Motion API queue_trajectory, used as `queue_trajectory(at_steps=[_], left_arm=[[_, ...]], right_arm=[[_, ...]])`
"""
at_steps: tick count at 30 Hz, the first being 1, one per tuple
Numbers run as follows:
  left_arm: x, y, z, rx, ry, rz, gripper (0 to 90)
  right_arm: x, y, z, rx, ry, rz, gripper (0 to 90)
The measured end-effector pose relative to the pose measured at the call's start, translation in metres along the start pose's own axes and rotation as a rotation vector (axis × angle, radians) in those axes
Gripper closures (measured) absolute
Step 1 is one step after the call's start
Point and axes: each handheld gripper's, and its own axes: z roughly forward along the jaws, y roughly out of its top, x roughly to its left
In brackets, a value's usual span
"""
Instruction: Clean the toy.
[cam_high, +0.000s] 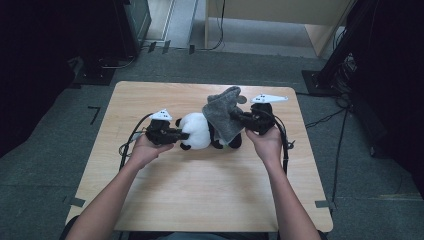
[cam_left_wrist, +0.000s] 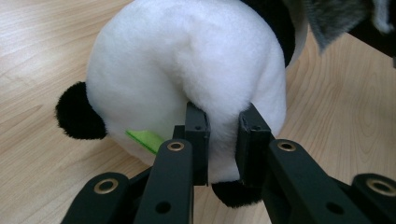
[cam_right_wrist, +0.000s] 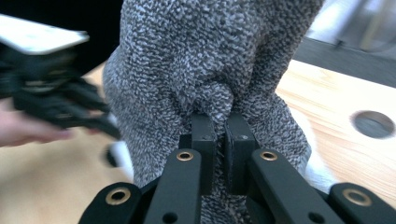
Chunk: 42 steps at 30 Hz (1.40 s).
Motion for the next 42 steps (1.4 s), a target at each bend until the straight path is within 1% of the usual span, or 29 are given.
queue_trajectory(at_steps=[1, 2, 3, 4, 5, 6, 8, 10, 11, 12, 13, 15, 16, 17, 19, 20, 22, 25, 26, 31, 35, 36, 37, 41, 42], left_arm=[[0.000, 0.000, 0.000, 0.000, 0.003, -0.008, 78.3], [0.000, 0.001, 0.000, -0.006, 0.001, -0.029, 78.3], [0.001, 0.000, 0.000, -0.008, -0.005, -0.043, 78.3], [0.001, 0.000, 0.001, -0.011, -0.010, -0.057, 78.3], [0.002, -0.001, 0.001, -0.014, -0.020, -0.072, 78.3], [0.003, -0.001, 0.001, -0.013, -0.030, -0.081, 78.2], [0.004, -0.001, 0.001, -0.009, -0.056, -0.108, 78.4], [0.004, 0.000, -0.001, -0.009, -0.081, -0.137, 78.9], [0.004, 0.001, -0.002, -0.008, -0.097, -0.148, 79.3], [0.003, 0.002, -0.002, -0.004, -0.099, -0.144, 79.4], [0.002, 0.002, -0.002, 0.001, -0.100, -0.138, 79.4], [0.001, 0.002, -0.002, 0.010, -0.094, -0.120, 79.4], [0.000, 0.001, -0.001, 0.019, -0.084, -0.106, 79.5], [-0.001, 0.001, 0.000, 0.028, -0.072, -0.093, 79.5], [-0.004, 0.000, 0.003, 0.048, -0.049, -0.057, 79.7], [-0.004, 0.000, 0.003, 0.047, -0.048, -0.053, 79.7], [-0.003, 0.000, 0.003, 0.045, -0.047, -0.049, 79.8], [-0.001, 0.000, 0.002, 0.045, -0.046, -0.044, 79.9], [-0.001, -0.001, 0.002, 0.044, -0.045, -0.042, 79.9], [0.000, -0.001, 0.001, 0.045, -0.046, -0.034, 80.0], [-0.001, -0.001, 0.001, 0.043, -0.041, -0.033, 80.0], [-0.001, -0.001, 0.001, 0.044, -0.041, -0.030, 80.0], [-0.001, -0.001, 0.001, 0.046, -0.038, -0.026, 80.1], [-0.001, -0.001, 0.001, 0.043, -0.038, -0.031, 80.3], [-0.001, -0.001, 0.001, 0.042, -0.037, -0.033, 80.4]], right_arm=[[0.008, -0.001, -0.003, -0.007, 0.023, -0.008, 86.3], [0.016, -0.004, -0.004, -0.016, 0.052, -0.018, 86.3], [0.024, -0.007, -0.003, -0.014, 0.081, -0.032, 86.3], [0.032, -0.012, -0.001, -0.001, 0.099, -0.049, 86.3], [0.040, -0.018, 0.003, 0.011, 0.116, -0.054, 86.3], [0.046, -0.025, 0.007, 0.020, 0.139, -0.060, 86.3], [0.056, -0.040, 0.019, 0.048, 0.161, -0.074, 86.3], [0.063, -0.053, 0.033, 0.091, 0.181, -0.086, 86.3], [0.066, -0.058, 0.039, 0.118, 0.184, -0.087, 86.3], [0.069, -0.062, 0.044, 0.128, 0.201, -0.092, 86.3], [0.072, -0.065, 0.048, 0.140, 0.209, -0.098, 86.3], [0.076, -0.071, 0.056, 0.159, 0.193, -0.133, 86.2], [0.076, -0.075, 0.061, 0.170, 0.170, -0.160, 86.2], [0.073, -0.080, 0.067, 0.187, 0.144, -0.174, 86.1], [0.067, -0.086, 0.073, 0.200, 0.145, -0.152, 86.2], [0.064, -0.089, 0.075, 0.204, 0.141, -0.154, 86.2], [0.061, -0.091, 0.075, 0.194, 0.143, -0.147, 86.2], [0.057, -0.091, 0.070, 0.195, 0.115, -0.161, 86.2], [0.054, -0.092, 0.068, 0.194, 0.104, -0.157, 86.2], [0.031, -0.094, 0.057, 0.181, 0.049, -0.102, 86.2], [0.019, -0.094, 0.048, 0.182, -0.003, -0.088, 86.2], [0.017, -0.094, 0.047, 0.179, -0.009, -0.084, 86.3], [0.012, -0.094, 0.044, 0.173, -0.018, -0.070, 86.2], [-0.002, -0.093, 0.034, 0.161, -0.061, -0.022, 86.4], [-0.006, -0.093, 0.032, 0.156, -0.072, -0.019, 86.4]])
